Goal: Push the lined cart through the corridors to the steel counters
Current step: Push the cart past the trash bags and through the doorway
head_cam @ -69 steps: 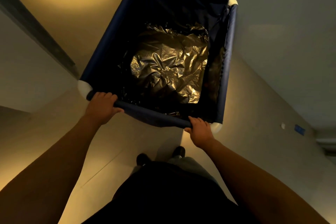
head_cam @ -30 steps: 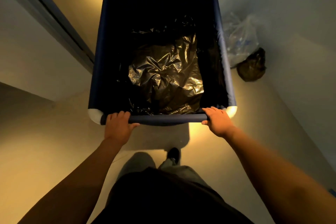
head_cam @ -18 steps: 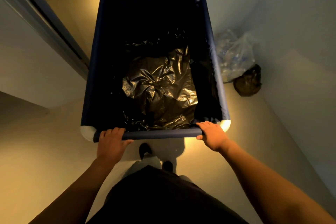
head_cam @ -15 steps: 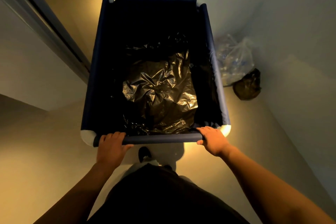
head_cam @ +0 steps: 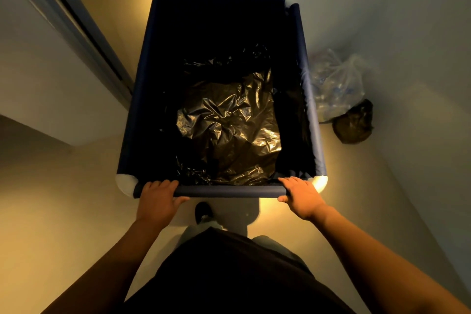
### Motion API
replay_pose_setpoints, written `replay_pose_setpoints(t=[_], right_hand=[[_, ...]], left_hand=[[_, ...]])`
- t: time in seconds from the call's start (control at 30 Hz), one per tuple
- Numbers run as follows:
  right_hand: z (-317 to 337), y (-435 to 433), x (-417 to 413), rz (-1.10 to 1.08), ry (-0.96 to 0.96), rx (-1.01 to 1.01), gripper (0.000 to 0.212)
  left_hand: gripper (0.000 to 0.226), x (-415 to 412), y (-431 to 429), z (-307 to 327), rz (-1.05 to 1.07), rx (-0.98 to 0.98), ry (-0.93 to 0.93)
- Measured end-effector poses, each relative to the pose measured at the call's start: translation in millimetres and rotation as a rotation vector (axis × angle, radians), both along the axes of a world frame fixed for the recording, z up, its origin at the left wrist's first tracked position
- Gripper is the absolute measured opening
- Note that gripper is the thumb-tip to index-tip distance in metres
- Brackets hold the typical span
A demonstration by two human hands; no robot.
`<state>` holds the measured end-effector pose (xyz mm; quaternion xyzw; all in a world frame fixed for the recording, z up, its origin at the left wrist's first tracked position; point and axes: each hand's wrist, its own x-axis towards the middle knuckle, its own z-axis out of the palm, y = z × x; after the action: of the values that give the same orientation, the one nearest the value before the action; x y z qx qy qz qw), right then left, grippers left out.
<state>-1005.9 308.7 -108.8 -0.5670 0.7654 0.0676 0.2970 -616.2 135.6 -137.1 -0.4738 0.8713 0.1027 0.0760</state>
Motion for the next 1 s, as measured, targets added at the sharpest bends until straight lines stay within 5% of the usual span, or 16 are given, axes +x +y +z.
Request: replay_pose_setpoints(t=[0.33, 1.0], right_hand=[[-1.3, 30.3, 3.6, 0.054, -0.034, 0.032, 0.06], [-15.3, 110.6, 24.9, 0.067, -0.046, -0.059, 0.057]], left_hand=[[0.055, 1.4, 51.5, 8.9, 0.151, 0.082, -0.041], [0.055, 15.2, 149.8, 19.2, 0.227, 0.087, -0.099]])
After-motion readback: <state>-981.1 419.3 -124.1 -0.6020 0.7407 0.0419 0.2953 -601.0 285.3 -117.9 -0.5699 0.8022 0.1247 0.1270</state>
